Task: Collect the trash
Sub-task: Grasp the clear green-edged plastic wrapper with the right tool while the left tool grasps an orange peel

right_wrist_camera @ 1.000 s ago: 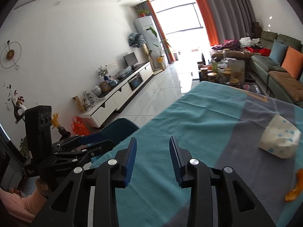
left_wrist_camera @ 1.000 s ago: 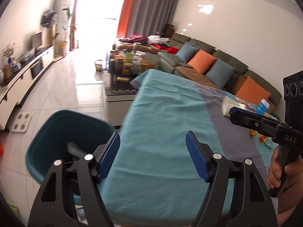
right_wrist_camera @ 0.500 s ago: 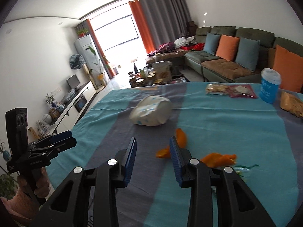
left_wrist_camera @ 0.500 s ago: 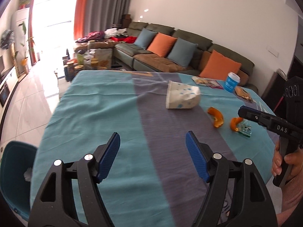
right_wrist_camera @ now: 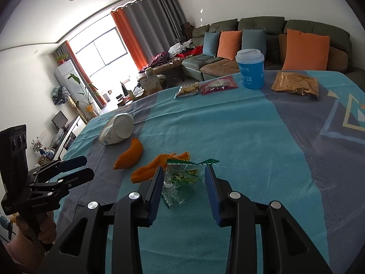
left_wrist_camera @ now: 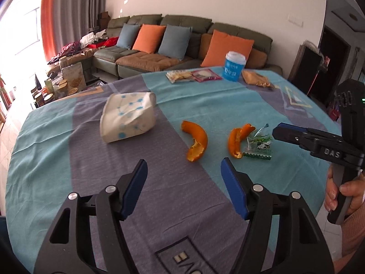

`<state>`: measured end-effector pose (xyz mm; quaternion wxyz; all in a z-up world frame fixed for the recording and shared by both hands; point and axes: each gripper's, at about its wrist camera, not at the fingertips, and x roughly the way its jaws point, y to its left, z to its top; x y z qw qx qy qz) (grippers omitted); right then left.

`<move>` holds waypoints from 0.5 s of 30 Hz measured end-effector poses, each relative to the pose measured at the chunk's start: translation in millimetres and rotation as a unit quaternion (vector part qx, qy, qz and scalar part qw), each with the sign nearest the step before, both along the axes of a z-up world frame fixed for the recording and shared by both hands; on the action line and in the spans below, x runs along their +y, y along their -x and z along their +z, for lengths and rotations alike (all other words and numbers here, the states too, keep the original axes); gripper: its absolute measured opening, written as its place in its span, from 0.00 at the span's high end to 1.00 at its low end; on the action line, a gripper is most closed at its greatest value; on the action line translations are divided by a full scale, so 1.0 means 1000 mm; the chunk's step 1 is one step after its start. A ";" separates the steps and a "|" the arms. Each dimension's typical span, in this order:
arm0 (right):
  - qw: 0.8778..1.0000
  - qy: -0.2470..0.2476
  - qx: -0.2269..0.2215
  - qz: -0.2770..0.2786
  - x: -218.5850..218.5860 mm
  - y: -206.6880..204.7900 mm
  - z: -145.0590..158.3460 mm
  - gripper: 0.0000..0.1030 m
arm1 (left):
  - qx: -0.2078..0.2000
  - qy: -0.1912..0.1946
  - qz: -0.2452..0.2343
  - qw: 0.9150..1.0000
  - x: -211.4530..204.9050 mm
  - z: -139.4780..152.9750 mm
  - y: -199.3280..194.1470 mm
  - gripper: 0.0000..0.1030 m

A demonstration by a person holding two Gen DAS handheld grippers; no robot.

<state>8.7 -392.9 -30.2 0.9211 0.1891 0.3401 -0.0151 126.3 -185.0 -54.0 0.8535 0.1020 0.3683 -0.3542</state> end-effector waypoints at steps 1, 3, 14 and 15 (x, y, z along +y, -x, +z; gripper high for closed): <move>1.000 -0.002 0.003 -0.001 0.000 0.000 -0.001 0.65 | 0.003 -0.009 0.000 1.000 -0.006 -0.003 -0.002 0.40; 1.000 -0.013 0.008 -0.003 -0.003 0.000 -0.006 0.62 | 0.014 -0.016 -0.002 1.000 -0.016 -0.008 -0.007 0.43; 0.998 -0.050 0.012 0.028 0.007 -0.007 -0.014 0.71 | 0.044 -0.025 -0.002 0.999 -0.038 -0.025 -0.024 0.65; 0.998 -0.053 0.015 0.029 0.006 -0.008 -0.015 0.77 | 0.046 -0.025 -0.003 0.999 -0.038 -0.025 -0.025 0.66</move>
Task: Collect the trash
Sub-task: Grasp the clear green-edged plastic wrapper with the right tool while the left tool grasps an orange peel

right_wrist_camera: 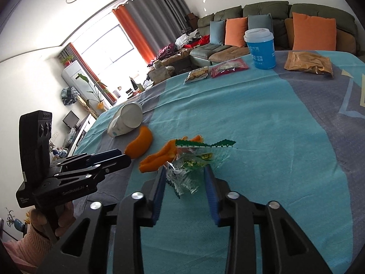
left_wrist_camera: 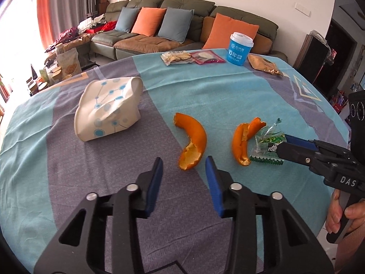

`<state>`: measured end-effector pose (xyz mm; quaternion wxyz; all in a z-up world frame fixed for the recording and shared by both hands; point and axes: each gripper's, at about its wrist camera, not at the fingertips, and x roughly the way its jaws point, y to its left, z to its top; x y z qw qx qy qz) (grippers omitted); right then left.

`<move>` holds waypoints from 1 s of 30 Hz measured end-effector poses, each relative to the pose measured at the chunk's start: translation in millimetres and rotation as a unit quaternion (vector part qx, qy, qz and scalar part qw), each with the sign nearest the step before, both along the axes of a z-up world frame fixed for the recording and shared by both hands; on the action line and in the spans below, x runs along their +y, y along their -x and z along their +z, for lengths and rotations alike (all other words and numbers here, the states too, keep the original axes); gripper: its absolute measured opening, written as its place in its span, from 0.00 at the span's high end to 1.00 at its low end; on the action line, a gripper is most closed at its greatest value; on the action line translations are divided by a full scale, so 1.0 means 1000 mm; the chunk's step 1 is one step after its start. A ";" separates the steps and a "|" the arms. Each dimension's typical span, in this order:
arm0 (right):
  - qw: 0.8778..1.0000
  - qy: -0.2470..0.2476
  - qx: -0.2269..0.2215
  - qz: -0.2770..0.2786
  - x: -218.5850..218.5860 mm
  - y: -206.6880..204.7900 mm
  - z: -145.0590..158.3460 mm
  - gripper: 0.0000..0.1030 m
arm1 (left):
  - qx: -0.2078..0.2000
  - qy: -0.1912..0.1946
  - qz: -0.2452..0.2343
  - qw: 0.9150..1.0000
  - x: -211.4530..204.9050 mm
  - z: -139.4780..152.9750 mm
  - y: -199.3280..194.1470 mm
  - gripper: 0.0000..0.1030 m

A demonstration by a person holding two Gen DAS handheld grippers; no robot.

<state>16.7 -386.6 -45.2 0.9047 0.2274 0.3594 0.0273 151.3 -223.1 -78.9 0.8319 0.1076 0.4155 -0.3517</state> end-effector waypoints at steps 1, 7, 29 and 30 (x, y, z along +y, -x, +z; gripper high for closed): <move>1.000 -0.004 0.001 0.001 0.000 0.000 -0.001 0.81 | 0.004 0.001 -0.003 1.000 -0.001 -0.001 -0.001 0.73; 1.000 -0.010 -0.003 -0.004 -0.003 0.004 -0.002 0.93 | 0.008 0.004 -0.007 1.000 -0.004 -0.006 -0.003 0.82; 0.999 0.024 -0.032 -0.021 -0.005 0.019 0.019 0.95 | -0.028 0.027 0.002 0.999 0.055 0.017 0.034 0.87; 0.999 0.029 -0.029 -0.028 -0.005 0.020 0.018 0.92 | -0.027 0.026 0.002 0.999 0.058 0.016 0.035 0.86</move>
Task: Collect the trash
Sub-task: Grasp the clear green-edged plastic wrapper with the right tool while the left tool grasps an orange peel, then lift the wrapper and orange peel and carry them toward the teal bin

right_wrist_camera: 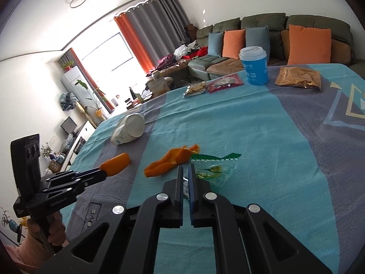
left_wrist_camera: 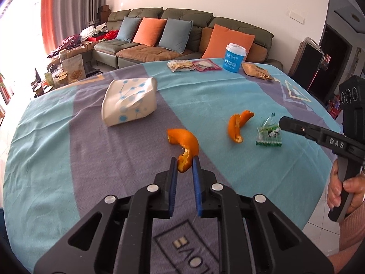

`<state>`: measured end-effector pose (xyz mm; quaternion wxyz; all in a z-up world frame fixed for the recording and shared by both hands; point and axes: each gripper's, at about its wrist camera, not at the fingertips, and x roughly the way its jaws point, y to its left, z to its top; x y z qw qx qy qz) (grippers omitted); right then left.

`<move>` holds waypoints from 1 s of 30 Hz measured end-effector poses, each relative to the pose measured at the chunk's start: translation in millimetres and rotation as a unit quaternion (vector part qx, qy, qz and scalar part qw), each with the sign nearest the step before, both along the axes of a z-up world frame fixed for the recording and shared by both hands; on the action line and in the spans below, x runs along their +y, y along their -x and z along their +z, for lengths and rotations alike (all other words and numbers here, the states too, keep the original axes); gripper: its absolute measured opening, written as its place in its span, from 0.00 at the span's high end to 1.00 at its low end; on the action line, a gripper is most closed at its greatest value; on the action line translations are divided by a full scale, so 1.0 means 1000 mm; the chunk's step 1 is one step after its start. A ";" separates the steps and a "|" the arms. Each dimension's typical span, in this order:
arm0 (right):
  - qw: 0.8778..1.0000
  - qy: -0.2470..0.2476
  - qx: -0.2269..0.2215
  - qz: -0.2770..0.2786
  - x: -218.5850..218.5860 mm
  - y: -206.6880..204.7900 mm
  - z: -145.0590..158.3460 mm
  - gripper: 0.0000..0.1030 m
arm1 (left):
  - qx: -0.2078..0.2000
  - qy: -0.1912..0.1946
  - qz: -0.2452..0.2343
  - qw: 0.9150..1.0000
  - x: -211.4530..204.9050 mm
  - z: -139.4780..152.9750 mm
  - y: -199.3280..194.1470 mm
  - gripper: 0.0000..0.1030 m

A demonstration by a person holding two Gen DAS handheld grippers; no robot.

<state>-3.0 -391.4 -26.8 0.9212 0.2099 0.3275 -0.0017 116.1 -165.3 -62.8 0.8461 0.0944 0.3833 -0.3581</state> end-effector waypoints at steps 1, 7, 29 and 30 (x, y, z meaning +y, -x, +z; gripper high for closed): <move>1.000 0.002 0.003 -0.005 -0.001 0.000 -0.001 0.88 | 0.000 -0.001 0.001 1.000 0.003 -0.001 0.001 0.85; 1.000 -0.001 0.022 -0.009 0.004 -0.004 -0.010 0.64 | 0.019 -0.008 0.008 1.000 0.012 -0.013 -0.002 0.69; 1.000 -0.001 0.011 0.009 0.014 0.000 -0.010 0.99 | 0.018 -0.013 0.011 1.000 0.006 -0.011 -0.003 0.85; 1.000 0.001 0.005 0.011 0.015 0.000 -0.008 0.99 | 0.017 -0.012 0.011 1.000 0.007 -0.010 -0.002 0.85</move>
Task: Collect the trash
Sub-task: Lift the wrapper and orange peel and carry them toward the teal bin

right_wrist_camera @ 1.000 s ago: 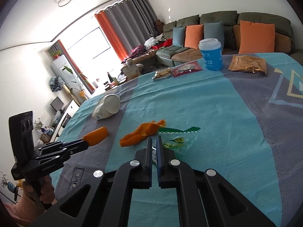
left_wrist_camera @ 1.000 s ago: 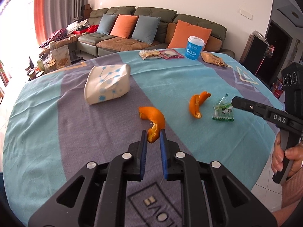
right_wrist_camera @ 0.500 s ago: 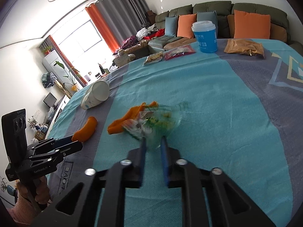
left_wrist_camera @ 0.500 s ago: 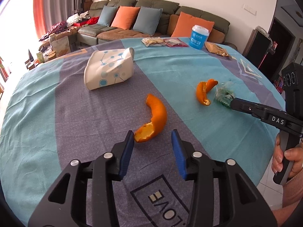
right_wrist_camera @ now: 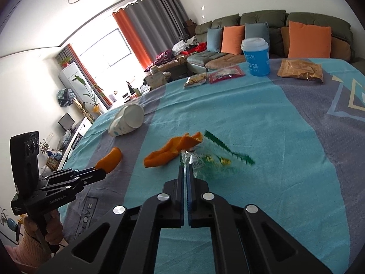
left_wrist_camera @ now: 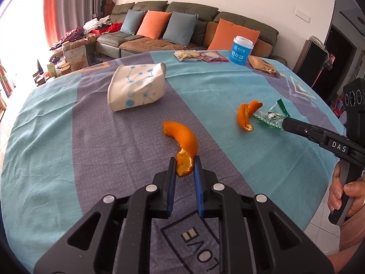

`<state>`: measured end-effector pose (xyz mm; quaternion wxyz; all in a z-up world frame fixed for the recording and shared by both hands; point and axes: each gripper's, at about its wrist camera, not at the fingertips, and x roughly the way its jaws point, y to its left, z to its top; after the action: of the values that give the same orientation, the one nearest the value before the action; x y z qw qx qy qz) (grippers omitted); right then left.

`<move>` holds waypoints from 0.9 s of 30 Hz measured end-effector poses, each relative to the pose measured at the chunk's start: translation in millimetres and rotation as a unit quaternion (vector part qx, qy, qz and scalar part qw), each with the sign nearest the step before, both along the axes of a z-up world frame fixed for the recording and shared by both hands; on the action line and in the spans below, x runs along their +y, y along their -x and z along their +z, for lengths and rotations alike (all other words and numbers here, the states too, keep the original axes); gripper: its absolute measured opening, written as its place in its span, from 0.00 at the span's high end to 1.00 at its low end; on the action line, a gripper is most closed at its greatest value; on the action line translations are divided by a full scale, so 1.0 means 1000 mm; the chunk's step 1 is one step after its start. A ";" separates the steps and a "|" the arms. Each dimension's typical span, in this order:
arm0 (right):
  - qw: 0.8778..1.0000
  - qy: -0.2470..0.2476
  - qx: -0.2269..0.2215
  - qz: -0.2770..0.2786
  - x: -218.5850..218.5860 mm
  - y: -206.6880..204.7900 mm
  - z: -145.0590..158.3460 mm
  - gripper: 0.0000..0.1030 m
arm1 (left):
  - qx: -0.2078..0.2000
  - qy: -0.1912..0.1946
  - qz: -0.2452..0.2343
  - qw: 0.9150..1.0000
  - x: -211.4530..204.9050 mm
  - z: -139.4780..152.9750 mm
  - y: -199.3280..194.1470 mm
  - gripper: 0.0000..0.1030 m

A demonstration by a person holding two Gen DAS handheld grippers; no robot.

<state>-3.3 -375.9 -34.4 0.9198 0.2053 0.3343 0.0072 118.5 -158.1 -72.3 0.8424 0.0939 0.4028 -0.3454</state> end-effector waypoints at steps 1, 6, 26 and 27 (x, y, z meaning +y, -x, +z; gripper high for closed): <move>1.000 0.000 -0.004 0.003 0.001 0.000 0.002 0.99 | -0.003 0.001 0.002 1.000 0.002 0.002 0.001 0.86; 1.000 0.015 -0.010 0.003 0.004 -0.001 0.010 0.97 | -0.009 0.009 0.008 1.000 0.013 0.009 0.004 0.86; 0.996 0.090 0.026 0.005 -0.015 -0.019 0.003 0.90 | -0.013 0.004 0.023 1.000 0.032 0.010 0.010 0.86; 0.996 0.090 0.024 0.006 -0.015 -0.018 0.005 0.90 | -0.014 0.004 0.024 1.000 0.035 0.011 0.011 0.86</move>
<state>14.3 -390.6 -29.5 0.9263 0.1202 0.3565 -0.0224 107.6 -123.6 -61.4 0.8566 0.0854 0.3916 -0.3250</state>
